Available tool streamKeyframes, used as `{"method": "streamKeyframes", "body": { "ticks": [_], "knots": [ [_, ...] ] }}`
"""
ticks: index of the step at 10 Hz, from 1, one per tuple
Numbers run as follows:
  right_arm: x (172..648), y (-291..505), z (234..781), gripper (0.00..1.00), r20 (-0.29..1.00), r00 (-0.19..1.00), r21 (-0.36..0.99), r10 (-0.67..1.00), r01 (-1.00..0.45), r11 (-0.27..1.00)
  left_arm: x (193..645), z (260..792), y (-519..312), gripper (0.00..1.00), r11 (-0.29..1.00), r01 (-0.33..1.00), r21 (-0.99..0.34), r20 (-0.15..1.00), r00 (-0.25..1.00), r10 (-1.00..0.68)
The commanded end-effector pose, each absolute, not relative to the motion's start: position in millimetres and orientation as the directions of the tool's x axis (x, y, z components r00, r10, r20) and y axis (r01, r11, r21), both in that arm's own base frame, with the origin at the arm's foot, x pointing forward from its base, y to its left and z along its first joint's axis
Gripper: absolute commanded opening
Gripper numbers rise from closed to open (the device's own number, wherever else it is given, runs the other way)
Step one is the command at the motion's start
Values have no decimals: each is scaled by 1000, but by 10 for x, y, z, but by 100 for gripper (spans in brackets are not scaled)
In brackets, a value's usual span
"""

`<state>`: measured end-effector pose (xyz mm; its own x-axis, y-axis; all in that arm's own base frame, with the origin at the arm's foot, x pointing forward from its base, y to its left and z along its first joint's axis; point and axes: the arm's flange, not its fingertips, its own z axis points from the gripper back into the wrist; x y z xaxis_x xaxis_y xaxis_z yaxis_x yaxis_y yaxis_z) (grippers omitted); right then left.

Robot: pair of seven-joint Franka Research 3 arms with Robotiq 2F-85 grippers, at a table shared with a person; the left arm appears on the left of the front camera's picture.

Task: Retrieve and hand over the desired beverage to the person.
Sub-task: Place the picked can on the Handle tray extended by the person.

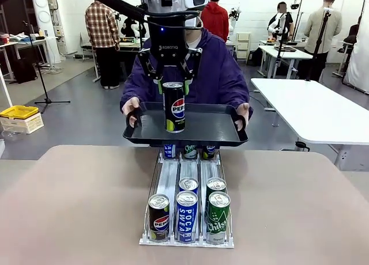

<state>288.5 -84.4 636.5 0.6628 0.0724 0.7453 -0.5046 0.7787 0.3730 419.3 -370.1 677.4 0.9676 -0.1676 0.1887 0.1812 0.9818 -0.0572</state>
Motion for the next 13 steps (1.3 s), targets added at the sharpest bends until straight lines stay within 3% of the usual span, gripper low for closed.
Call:
{"method": "streamKeyframes", "body": {
  "ticks": [1,3,4,11,13],
  "knots": [
    [2909,-842,6351,100,756,651,386,69,-528,757,4131,6776,-3651,0,982,177,-68,195,968,-161],
    [2909,-842,6351,100,756,651,386,69,-528,757,4131,6776,-3651,0,982,177,-68,195,968,-161],
    [2909,-842,6351,100,756,651,386,69,-528,757,4193,6774,-3701,58,982,181,-57,189,968,-167],
    [2909,-842,6351,100,756,651,386,69,-528,757,5632,6665,-3322,58,992,128,-1,281,952,-123],
    [2909,-842,6351,100,756,651,386,69,-528,757,5900,6619,-3242,58,994,107,-18,243,965,-99]
  ]
}}
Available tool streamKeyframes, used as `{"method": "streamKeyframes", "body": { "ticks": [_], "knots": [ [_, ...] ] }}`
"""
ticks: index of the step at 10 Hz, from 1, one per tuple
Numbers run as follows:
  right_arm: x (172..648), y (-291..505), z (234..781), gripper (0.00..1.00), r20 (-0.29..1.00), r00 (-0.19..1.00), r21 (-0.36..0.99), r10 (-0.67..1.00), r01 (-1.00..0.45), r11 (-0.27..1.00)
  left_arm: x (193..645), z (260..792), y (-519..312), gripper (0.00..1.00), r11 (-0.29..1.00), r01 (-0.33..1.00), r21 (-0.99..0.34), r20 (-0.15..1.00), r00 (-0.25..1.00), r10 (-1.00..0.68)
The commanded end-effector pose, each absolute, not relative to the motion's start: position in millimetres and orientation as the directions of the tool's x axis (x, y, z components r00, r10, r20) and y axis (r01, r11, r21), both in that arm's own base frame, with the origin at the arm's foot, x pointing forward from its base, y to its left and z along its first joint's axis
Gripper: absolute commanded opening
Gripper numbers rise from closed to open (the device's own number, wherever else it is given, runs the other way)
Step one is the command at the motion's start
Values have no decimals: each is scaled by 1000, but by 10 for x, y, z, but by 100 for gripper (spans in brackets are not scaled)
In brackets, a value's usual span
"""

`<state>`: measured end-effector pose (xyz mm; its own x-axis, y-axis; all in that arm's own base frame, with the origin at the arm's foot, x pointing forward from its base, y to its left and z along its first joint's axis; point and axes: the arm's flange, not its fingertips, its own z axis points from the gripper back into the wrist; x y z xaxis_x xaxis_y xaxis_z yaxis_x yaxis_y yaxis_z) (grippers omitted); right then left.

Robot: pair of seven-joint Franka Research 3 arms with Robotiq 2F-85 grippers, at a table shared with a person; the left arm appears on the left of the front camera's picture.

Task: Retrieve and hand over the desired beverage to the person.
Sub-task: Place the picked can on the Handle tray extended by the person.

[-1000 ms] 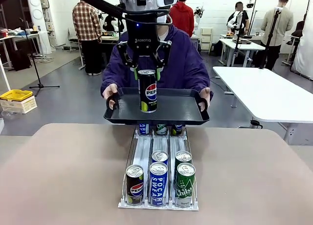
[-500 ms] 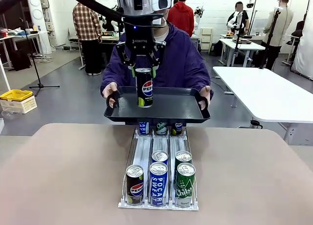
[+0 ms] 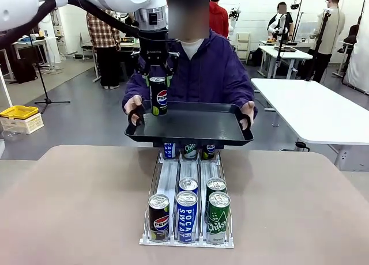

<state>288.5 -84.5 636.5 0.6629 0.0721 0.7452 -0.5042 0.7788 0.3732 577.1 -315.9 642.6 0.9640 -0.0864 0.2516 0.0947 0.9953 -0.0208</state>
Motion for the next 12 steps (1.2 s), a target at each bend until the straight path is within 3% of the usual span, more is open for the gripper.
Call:
{"method": "streamKeyframes", "body": {
  "ticks": [1,12],
  "knots": [
    [2909,-842,6351,100,756,651,386,69,-528,757,5872,6632,-3236,58,994,104,-18,245,965,-96],
    [2909,-842,6351,100,756,651,386,69,-528,757,5872,6118,-3198,58,992,123,16,180,976,-124]
  ]
}}
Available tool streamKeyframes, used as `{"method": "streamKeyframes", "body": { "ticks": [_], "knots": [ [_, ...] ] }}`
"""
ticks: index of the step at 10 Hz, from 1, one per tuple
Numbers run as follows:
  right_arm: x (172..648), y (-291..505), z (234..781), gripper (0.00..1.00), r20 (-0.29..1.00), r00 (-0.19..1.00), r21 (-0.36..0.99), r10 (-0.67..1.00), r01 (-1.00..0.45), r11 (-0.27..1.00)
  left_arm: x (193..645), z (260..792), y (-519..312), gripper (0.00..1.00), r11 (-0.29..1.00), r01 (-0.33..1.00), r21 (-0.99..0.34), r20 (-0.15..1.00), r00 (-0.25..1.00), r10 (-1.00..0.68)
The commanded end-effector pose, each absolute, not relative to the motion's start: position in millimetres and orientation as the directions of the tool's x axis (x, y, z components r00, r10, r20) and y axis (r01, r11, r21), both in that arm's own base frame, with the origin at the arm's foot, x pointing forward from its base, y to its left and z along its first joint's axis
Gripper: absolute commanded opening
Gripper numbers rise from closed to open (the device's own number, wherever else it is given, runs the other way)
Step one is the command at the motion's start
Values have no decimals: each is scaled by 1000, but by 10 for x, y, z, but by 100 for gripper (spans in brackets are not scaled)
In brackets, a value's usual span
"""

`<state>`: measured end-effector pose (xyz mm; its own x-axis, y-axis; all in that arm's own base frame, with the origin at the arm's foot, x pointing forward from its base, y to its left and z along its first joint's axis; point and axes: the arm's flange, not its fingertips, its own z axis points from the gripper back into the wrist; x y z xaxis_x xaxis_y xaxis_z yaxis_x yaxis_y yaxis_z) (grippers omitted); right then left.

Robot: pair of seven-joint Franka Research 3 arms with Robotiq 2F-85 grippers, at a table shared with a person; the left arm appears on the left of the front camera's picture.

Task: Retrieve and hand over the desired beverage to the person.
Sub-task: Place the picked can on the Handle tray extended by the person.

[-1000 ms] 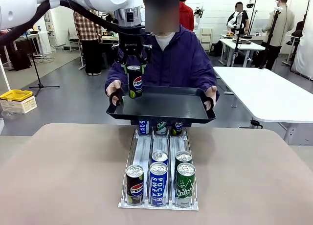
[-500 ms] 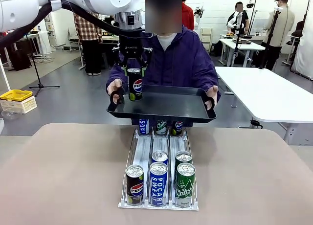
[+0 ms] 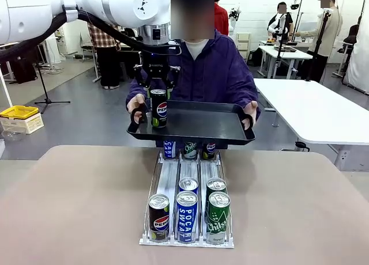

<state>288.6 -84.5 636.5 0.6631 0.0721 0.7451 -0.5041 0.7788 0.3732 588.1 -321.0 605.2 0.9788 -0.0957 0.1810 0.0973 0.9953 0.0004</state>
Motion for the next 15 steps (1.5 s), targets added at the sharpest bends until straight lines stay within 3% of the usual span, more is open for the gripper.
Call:
{"method": "streamKeyframes", "body": {
  "ticks": [1,2,9,12,15],
  "knots": [
    [2909,-842,6351,100,756,651,386,69,-528,757,5877,6119,-3200,94,992,126,14,178,976,-127],
    [2909,-842,6351,100,756,651,386,69,-528,757,5877,6122,-3197,100,992,128,11,175,976,-128],
    [2909,-842,6351,100,756,651,386,69,-528,757,5857,6192,-3197,100,993,121,-2,164,979,-119],
    [2909,-842,6351,100,756,651,386,69,-528,757,5135,6918,-2802,100,960,267,-84,228,943,-242],
    [2909,-842,6351,100,756,651,386,69,-528,757,4275,6975,-2311,100,917,389,-93,234,904,-359]
  ]
}}
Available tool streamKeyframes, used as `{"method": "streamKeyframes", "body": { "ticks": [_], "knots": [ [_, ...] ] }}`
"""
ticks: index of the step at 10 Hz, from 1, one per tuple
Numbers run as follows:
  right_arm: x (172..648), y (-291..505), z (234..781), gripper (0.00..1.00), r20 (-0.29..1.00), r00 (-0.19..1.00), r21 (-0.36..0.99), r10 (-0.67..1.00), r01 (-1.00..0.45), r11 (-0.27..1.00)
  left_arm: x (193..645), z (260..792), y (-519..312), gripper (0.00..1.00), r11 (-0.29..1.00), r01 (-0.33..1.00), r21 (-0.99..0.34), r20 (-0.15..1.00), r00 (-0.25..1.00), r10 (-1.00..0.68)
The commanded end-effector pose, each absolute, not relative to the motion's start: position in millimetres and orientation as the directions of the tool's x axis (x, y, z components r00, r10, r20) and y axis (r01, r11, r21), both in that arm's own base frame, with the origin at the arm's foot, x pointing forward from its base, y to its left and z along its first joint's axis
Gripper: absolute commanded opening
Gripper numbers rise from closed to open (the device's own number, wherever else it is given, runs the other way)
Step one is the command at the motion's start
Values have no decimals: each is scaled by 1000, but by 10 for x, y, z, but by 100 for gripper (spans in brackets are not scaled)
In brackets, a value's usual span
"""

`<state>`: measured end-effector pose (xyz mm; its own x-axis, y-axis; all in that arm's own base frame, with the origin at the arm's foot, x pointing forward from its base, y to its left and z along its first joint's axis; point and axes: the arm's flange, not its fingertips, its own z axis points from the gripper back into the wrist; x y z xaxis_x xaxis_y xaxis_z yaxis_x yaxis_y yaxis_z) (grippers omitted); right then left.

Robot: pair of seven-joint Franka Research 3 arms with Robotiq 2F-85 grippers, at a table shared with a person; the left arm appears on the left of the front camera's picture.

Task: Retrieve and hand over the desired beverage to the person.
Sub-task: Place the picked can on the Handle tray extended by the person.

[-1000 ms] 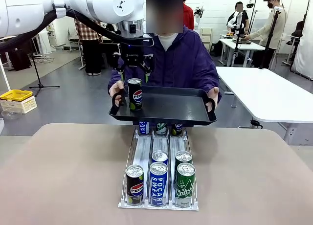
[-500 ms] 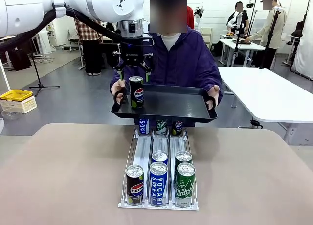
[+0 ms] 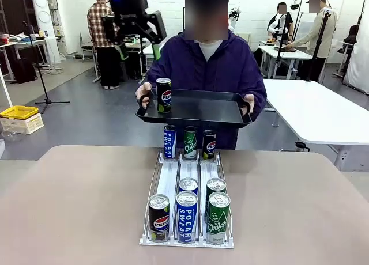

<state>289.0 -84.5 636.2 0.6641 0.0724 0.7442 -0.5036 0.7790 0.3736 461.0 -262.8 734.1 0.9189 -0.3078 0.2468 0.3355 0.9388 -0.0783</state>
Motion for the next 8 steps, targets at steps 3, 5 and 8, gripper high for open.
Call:
{"method": "streamKeyframes", "body": {
  "ticks": [3,5,8],
  "knots": [
    [2909,-842,6351,100,756,651,386,69,-528,757,3687,6902,-2042,100,876,467,-119,253,868,-428],
    [2909,-842,6351,100,756,651,386,69,-528,757,3392,6894,-1908,100,889,449,-94,285,867,-408],
    [2909,-842,6351,100,756,651,386,69,-528,757,3391,6961,-1936,100,896,435,-86,252,880,-403]
  ]
}}
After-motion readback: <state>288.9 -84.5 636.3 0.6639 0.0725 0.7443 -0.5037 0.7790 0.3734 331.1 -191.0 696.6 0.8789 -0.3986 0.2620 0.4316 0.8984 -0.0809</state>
